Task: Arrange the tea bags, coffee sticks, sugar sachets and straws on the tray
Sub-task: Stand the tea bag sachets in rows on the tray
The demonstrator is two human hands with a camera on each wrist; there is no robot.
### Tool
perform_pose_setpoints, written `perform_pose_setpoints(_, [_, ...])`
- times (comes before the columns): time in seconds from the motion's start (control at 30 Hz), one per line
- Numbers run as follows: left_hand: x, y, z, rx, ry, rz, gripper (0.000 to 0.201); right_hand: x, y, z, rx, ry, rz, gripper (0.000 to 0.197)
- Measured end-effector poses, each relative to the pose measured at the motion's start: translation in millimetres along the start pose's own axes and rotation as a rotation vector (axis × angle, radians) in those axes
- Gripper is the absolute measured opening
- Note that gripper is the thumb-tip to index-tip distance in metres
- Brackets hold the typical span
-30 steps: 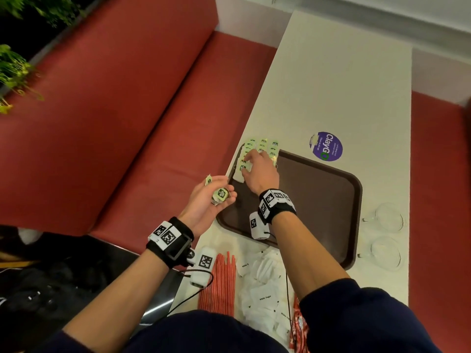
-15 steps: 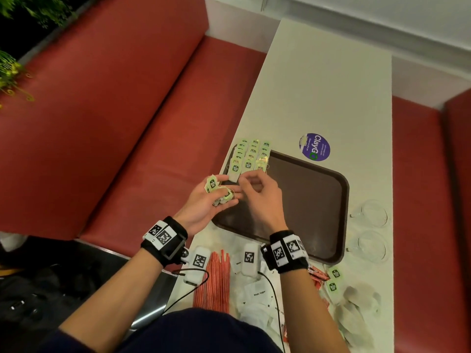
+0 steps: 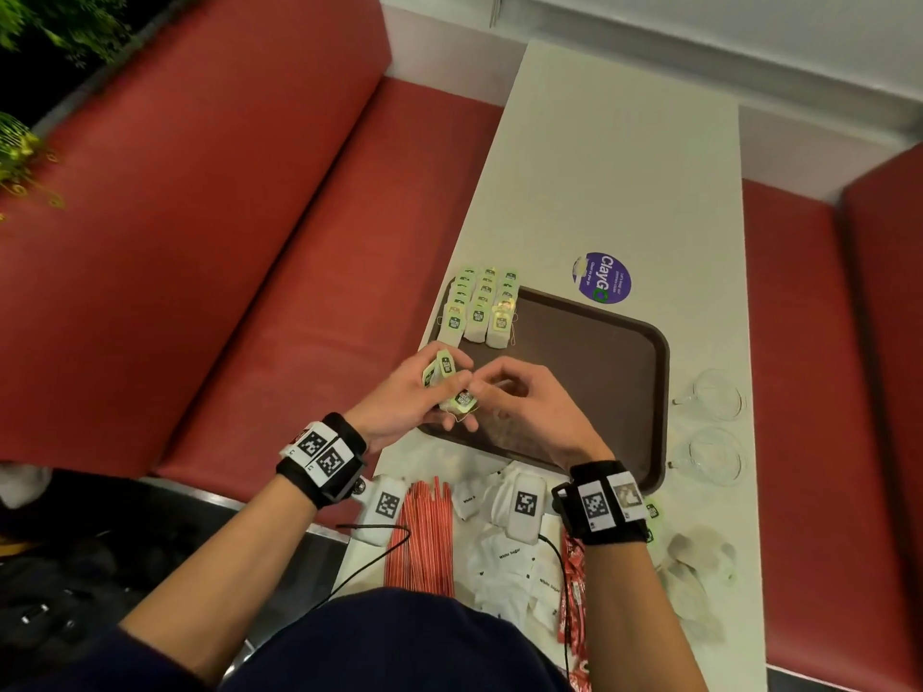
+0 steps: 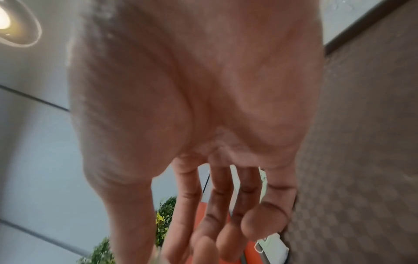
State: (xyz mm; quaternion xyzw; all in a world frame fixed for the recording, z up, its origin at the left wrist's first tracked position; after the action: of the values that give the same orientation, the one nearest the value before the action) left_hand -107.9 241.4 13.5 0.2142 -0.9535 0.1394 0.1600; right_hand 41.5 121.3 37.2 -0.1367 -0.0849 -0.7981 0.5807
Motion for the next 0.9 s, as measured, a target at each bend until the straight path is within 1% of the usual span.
perform_pose_setpoints(0.07, [1,-2,-1,0.013,-0.018,-0.001,0.022,2,0,-1,0.064,0.007,-0.009,0.013])
perform_pose_setpoints(0.17, [2,-4,-4,0.075,0.004,-0.039,0.018,3,1,1,0.113,0.047,-0.085,0.012])
perform_pose_setpoints(0.3, [6,-2,-9,0.146,0.055,-0.083,0.036,8,7,13,0.031,0.113,-0.142,0.013])
perform_pose_setpoints(0.37, [7,-2,-10,0.115,0.051,-0.088,0.042,11,10,18,0.019,0.132,-0.170,0.014])
perform_pose_setpoints(0.47, [7,-4,-8,0.069,0.012,-0.082,0.035,10,11,22,0.043,0.153,-0.225,0.014])
perform_pose_setpoints(0.57, [3,-5,-3,-0.045,-0.024,-0.134,0.036,8,12,24,0.069,0.158,-0.229,0.013])
perform_pose_setpoints(0.67, [-3,-4,3,-0.132,-0.022,-0.207,0.026,8,12,25,0.133,0.195,-0.259,0.011])
perform_pose_setpoints(0.8, [-9,-1,9,-0.154,-0.016,-0.285,0.022,-1,12,19,0.254,0.205,-0.313,0.012])
perform_pose_setpoints(0.9, [-15,2,15,-0.098,0.037,-0.345,0.025,-15,14,13,0.355,0.182,-0.331,0.013])
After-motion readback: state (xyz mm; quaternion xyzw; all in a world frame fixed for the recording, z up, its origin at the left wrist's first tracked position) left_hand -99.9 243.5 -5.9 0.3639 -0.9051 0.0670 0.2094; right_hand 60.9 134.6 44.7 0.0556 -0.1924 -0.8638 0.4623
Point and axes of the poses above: each hand's wrist, its own x-axis away from the middle knuckle, its own y-axis out of the back of the hand, z = x × y, the point moved 3 cm from there along -x, towards the middle knuckle, and after that the axes turned 10 degrees about -x, right-handed, at the moved point
